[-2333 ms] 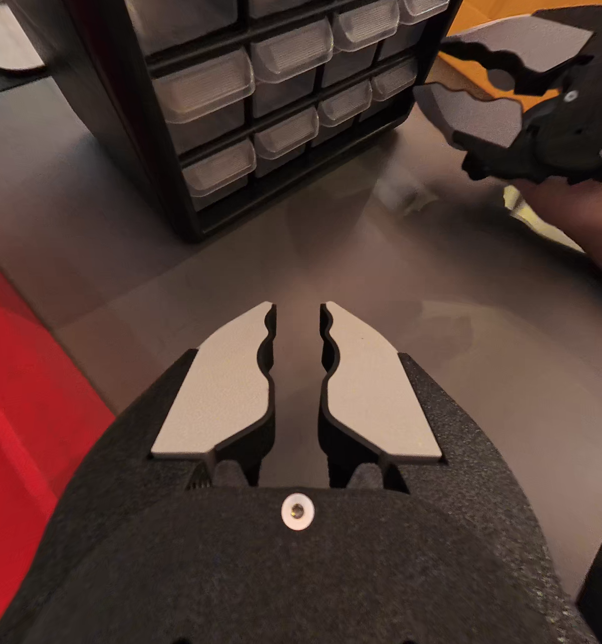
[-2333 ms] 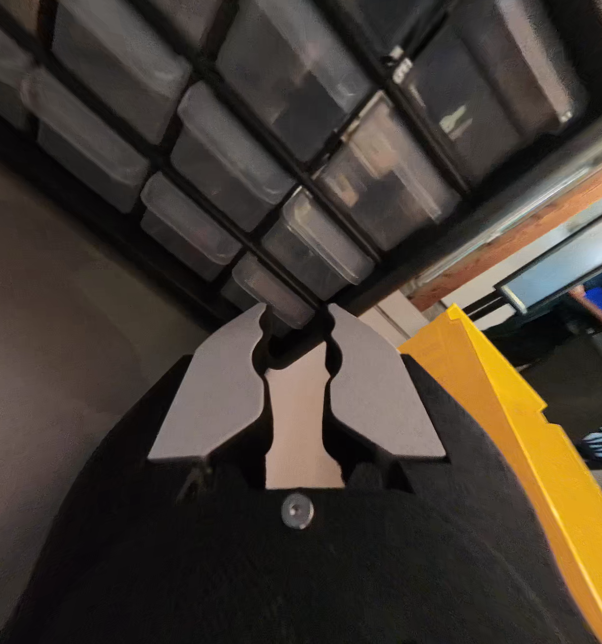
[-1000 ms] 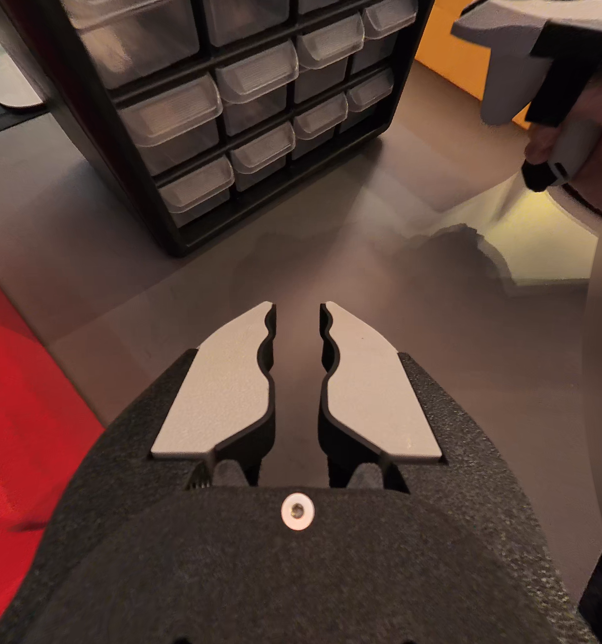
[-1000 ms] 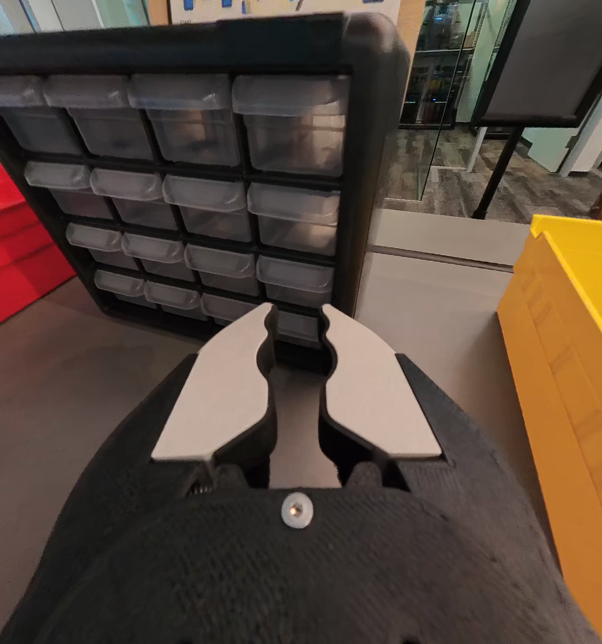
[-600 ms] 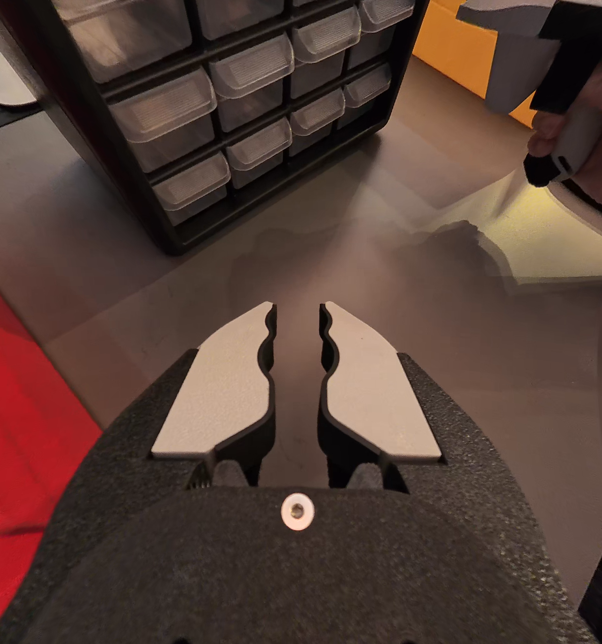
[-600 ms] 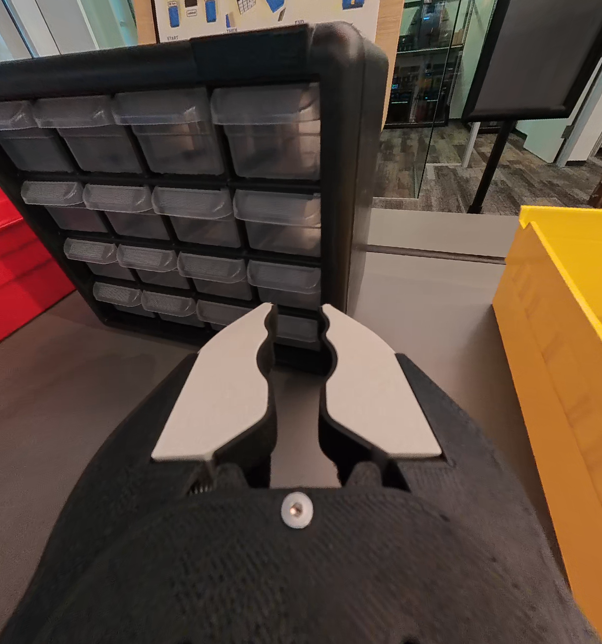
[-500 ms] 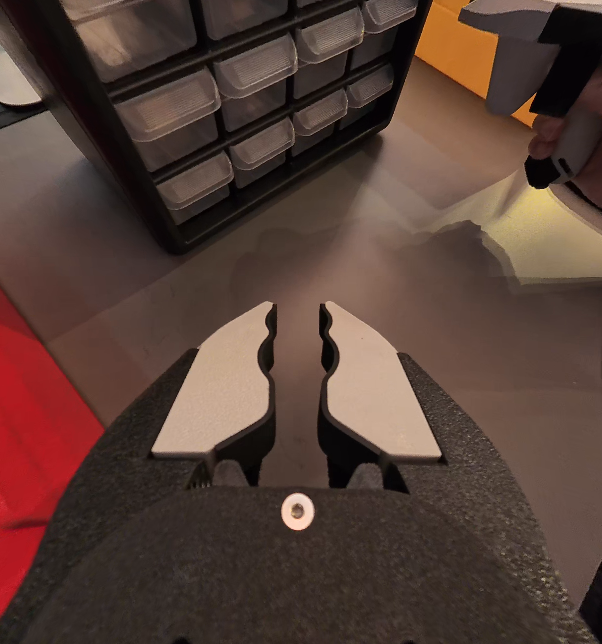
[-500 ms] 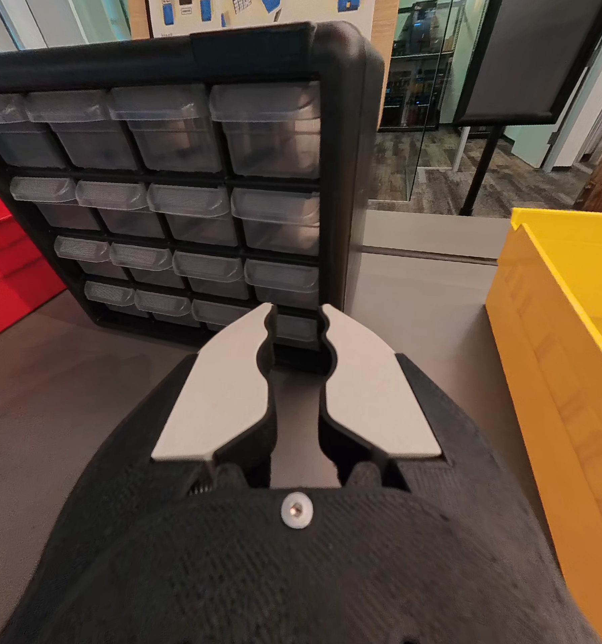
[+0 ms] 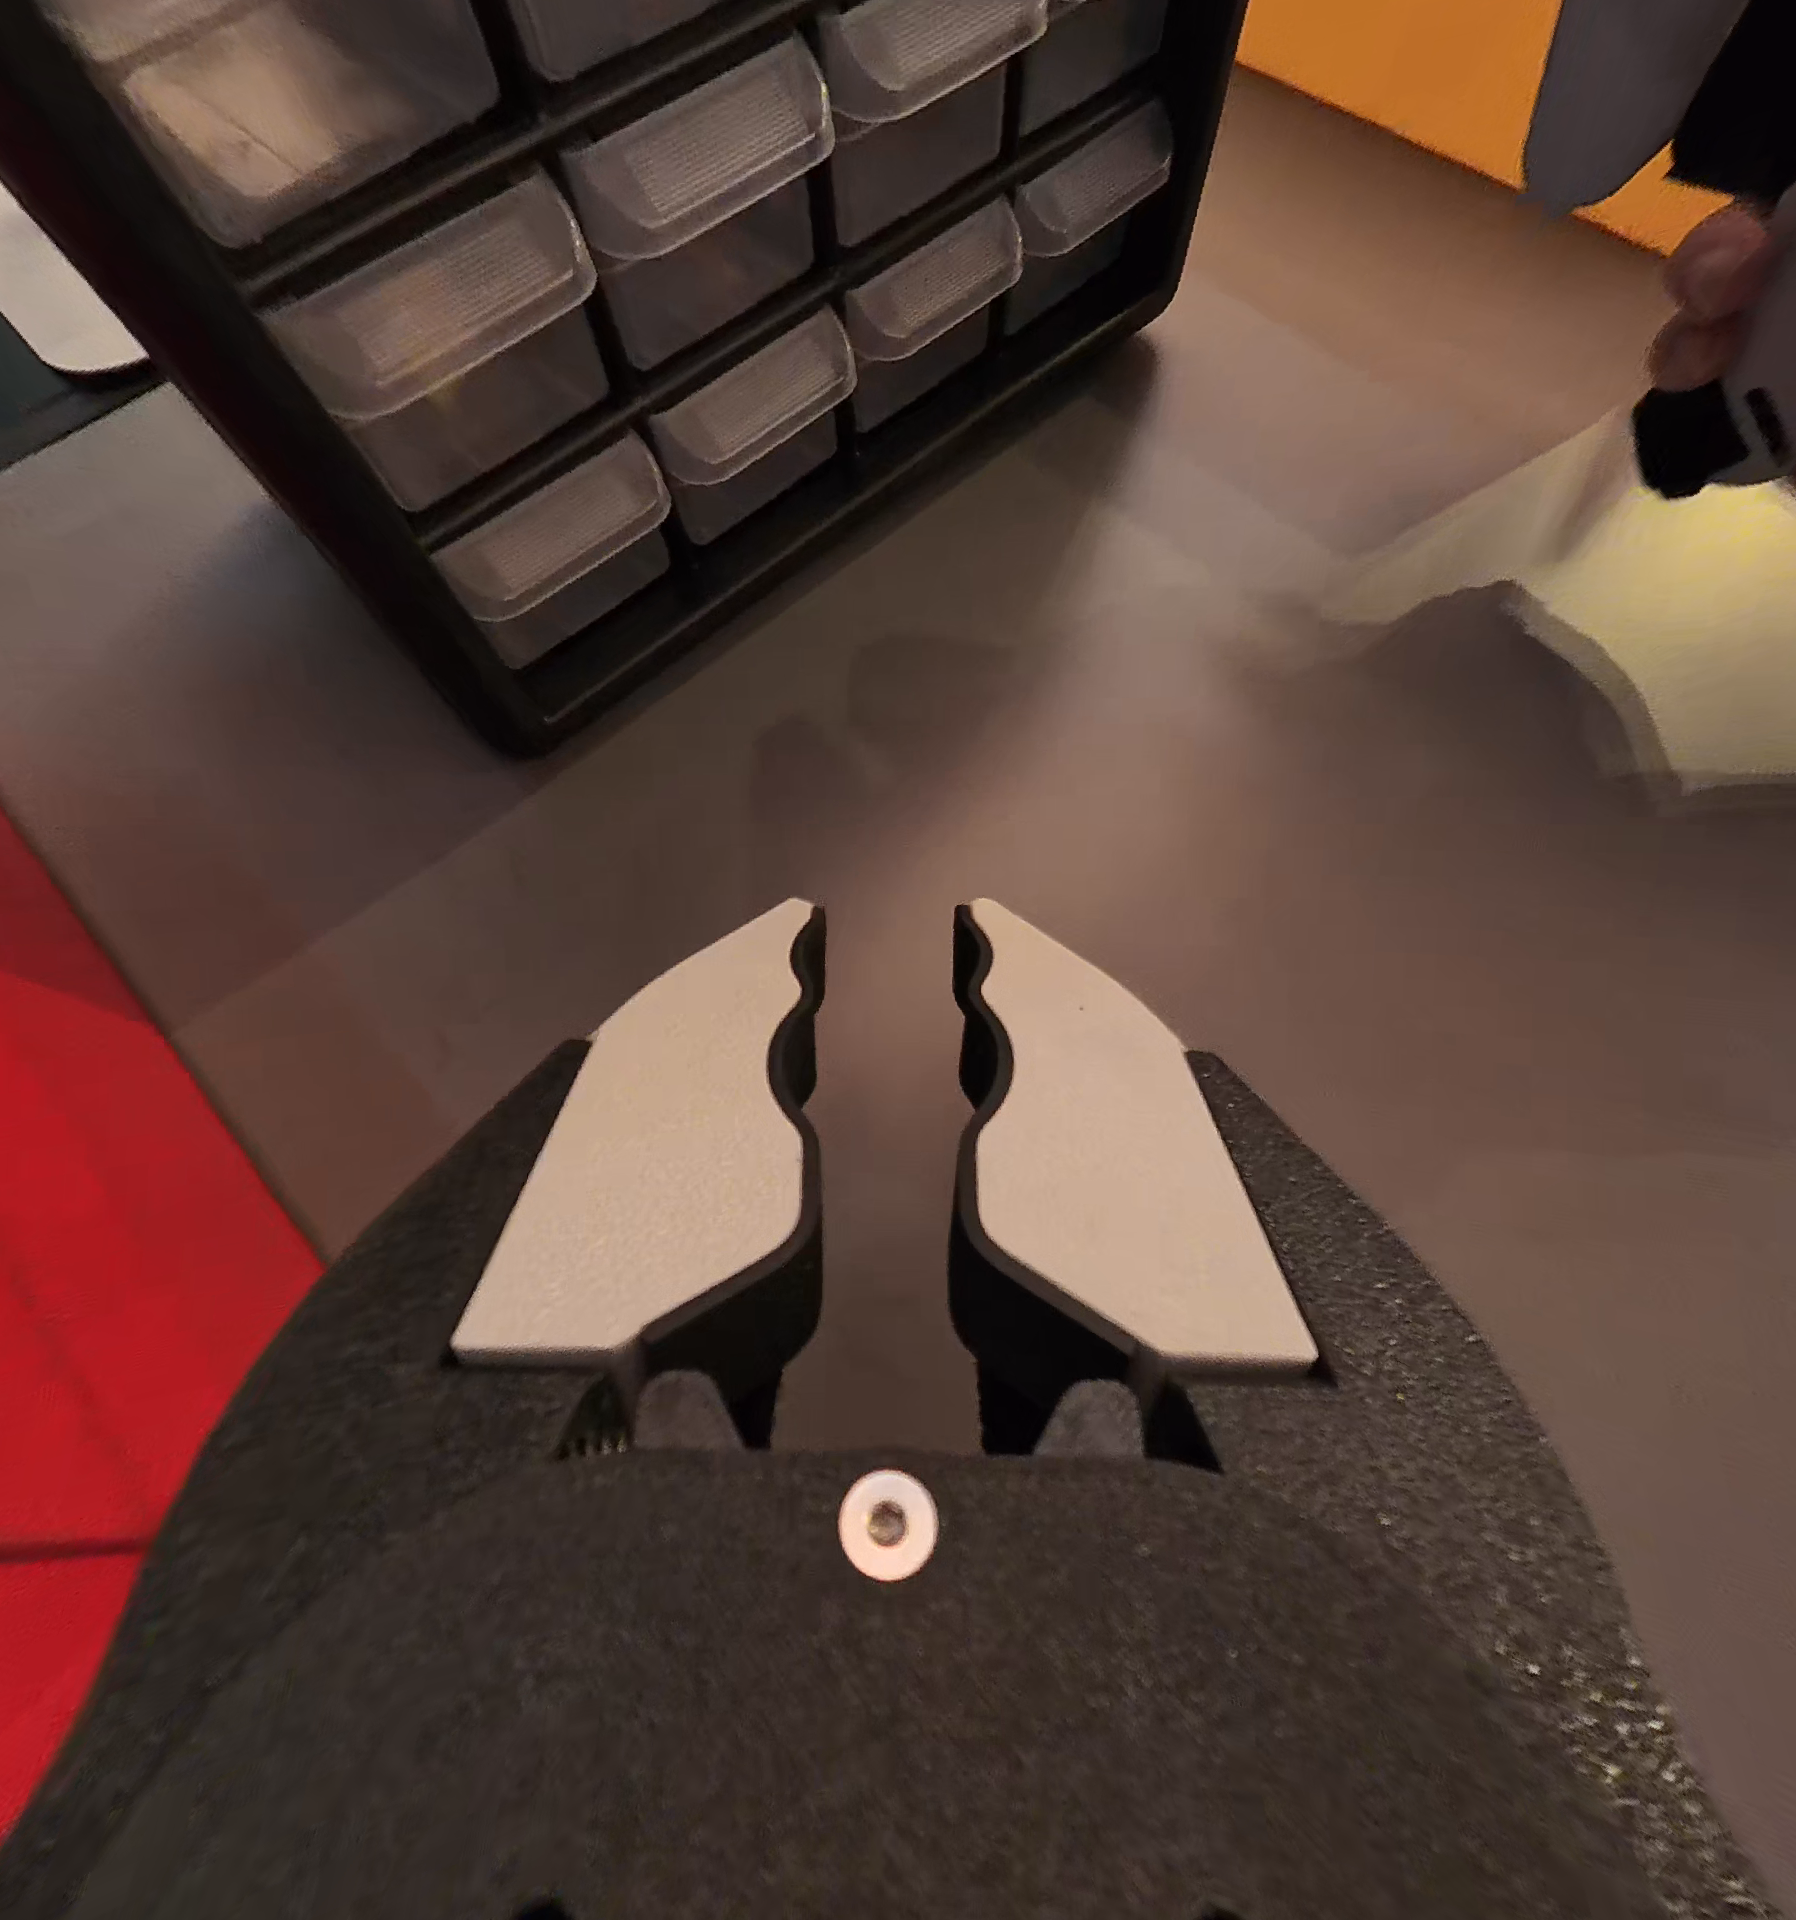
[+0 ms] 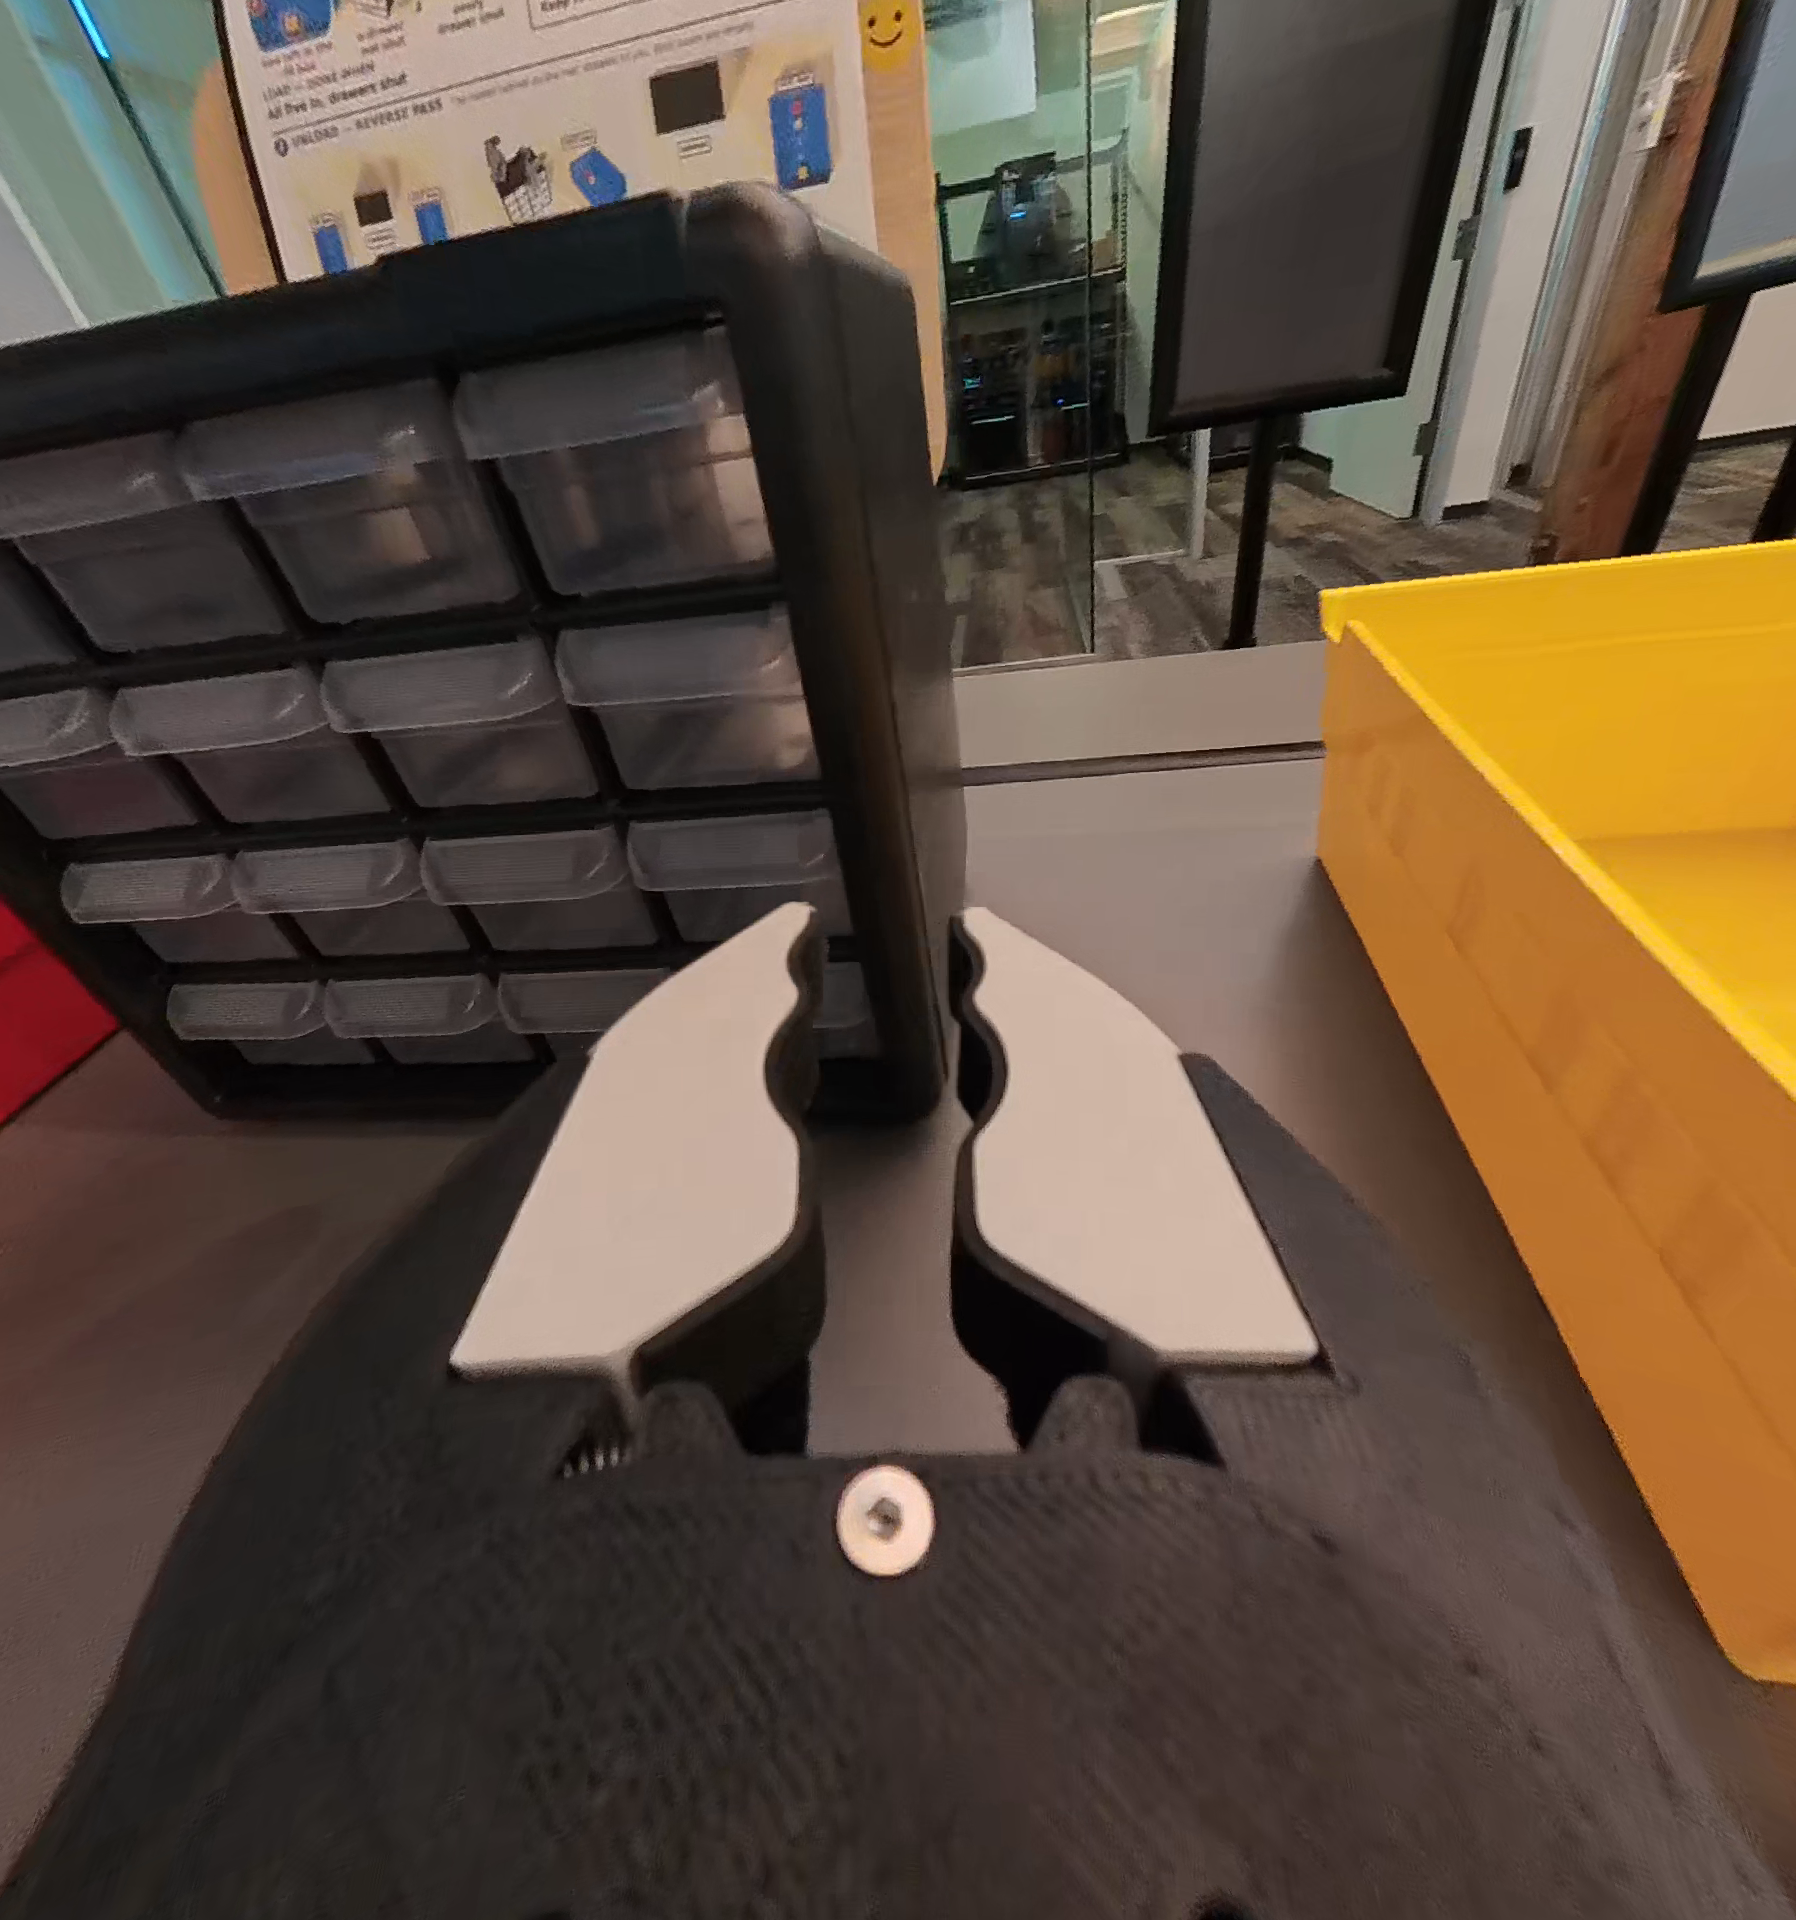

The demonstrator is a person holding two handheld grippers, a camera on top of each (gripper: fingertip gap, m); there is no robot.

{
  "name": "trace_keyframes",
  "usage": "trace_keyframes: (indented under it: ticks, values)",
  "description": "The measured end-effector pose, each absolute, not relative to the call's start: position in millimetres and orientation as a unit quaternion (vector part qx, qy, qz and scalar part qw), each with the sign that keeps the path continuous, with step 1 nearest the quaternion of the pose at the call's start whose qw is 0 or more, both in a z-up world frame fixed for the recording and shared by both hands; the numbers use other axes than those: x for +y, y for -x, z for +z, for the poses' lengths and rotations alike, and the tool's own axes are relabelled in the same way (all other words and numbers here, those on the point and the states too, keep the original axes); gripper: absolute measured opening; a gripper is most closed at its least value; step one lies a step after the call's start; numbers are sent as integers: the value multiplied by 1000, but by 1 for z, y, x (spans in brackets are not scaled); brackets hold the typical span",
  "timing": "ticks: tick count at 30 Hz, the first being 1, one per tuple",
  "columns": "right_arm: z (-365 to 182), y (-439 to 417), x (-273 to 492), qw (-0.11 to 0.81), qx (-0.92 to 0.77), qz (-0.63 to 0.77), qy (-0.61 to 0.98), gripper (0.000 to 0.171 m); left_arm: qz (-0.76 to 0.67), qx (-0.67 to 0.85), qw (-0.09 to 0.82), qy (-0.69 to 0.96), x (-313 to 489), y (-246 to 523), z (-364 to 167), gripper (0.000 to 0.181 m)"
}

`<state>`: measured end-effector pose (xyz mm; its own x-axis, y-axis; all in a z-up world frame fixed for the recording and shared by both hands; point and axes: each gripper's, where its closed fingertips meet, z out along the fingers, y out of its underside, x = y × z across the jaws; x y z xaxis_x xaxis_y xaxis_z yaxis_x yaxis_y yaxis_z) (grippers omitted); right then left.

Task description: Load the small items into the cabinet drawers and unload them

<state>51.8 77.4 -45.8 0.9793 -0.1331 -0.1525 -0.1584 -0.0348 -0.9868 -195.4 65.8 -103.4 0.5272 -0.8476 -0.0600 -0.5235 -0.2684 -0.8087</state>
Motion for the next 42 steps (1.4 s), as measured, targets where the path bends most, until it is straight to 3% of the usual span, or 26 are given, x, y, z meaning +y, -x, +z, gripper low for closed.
trace_keyframes:
  ticks: [4, 9, 16, 21, 32, 42]
  values:
    - [-43, -63, 71, 695, 100, -32, 711, 25, -161, 448, 433, 766, 72, 199, -103, 28]
    - [-57, -73, 46, 671, 71, -182, 715, 35, -142, 446, 461, 754, 77, 201, -101, 44]
    - [-67, -46, 7, 642, 47, -274, 715, 58, -149, 428, 476, 754, 84, 198, -105, 100]
    - [-85, -23, -6, 587, 50, -245, 770, 86, -154, 400, 480, 765, 86, 198, -98, 122]
    - [-75, -5, -20, 562, 67, -190, 802, 113, -66, 356, 491, 792, 66, 184, -109, 145]
    - [-106, -2, 6, 503, 77, -145, 849, 130, -8, 294, 452, 842, 80, 192, -129, 146]
